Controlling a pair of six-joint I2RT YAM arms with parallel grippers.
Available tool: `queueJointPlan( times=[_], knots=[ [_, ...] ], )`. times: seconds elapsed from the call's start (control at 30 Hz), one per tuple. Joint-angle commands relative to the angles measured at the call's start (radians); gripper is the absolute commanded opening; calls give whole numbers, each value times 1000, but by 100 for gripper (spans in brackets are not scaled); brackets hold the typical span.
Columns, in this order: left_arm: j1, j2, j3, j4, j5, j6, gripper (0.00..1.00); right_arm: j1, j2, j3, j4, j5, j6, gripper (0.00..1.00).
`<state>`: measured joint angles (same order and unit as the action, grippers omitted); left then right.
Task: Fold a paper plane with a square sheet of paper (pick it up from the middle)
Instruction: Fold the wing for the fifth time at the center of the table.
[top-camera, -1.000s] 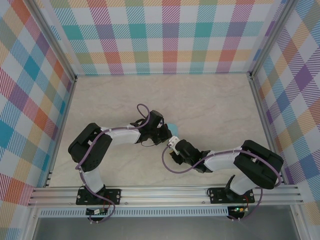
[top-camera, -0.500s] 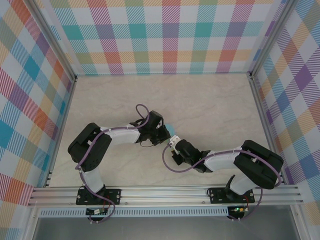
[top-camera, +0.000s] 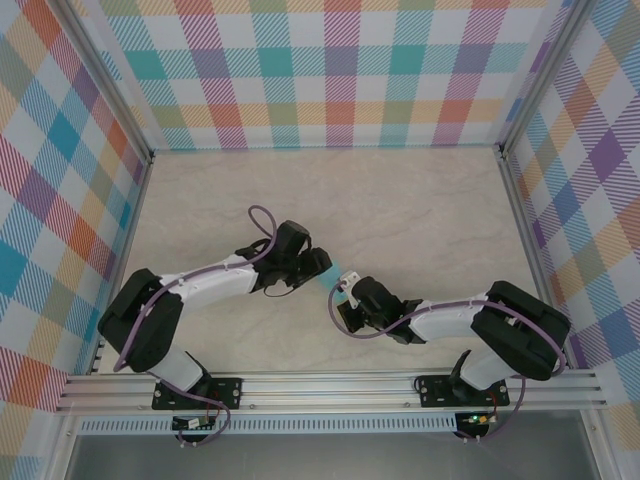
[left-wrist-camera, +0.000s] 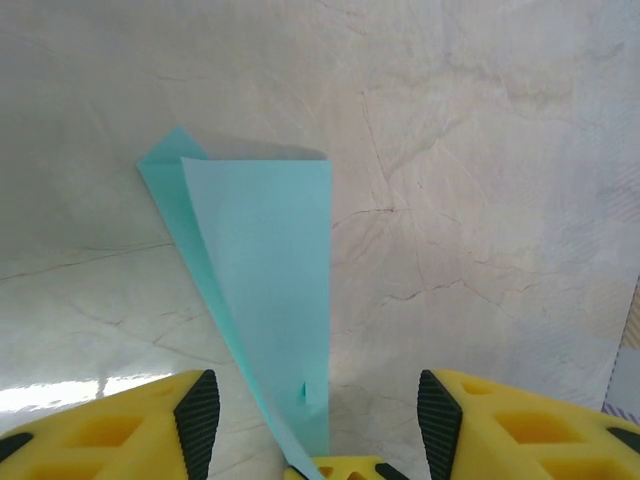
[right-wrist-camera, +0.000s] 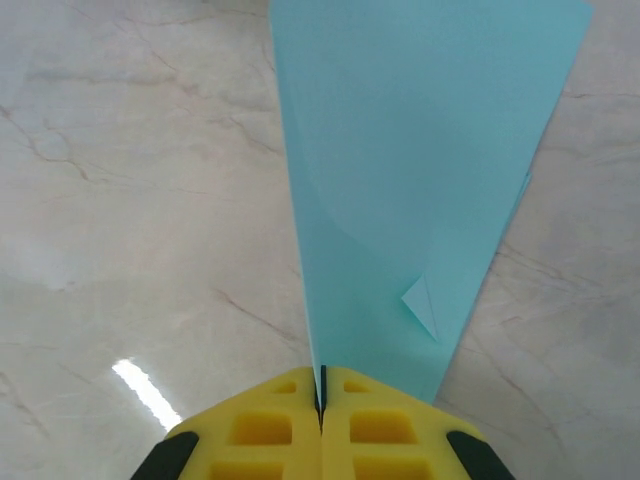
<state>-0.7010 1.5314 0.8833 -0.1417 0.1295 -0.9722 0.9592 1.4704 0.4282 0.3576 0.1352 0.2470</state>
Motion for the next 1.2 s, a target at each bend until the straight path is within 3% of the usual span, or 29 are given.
queueJointPlan(
  times=[0.0, 0.27, 0.43, 0.9, 1.17],
  knots=[
    [13, -86, -53, -45, -77, 16, 59, -18, -27, 7, 19, -123, 105, 0],
    [10, -178, -157, 91, -1, 43, 54, -111, 3, 24, 54, -398, 225, 0],
    [6, -176, -192, 187, 43, 44, 50, -153, 48, 23, 117, -488, 314, 0],
    [-14, -63, -199, 361, 135, 34, 46, -185, 174, -12, 265, -524, 535, 0],
    [-25, -48, -220, 404, 113, 32, 46, -187, 173, -67, 347, -465, 615, 1]
  ],
)
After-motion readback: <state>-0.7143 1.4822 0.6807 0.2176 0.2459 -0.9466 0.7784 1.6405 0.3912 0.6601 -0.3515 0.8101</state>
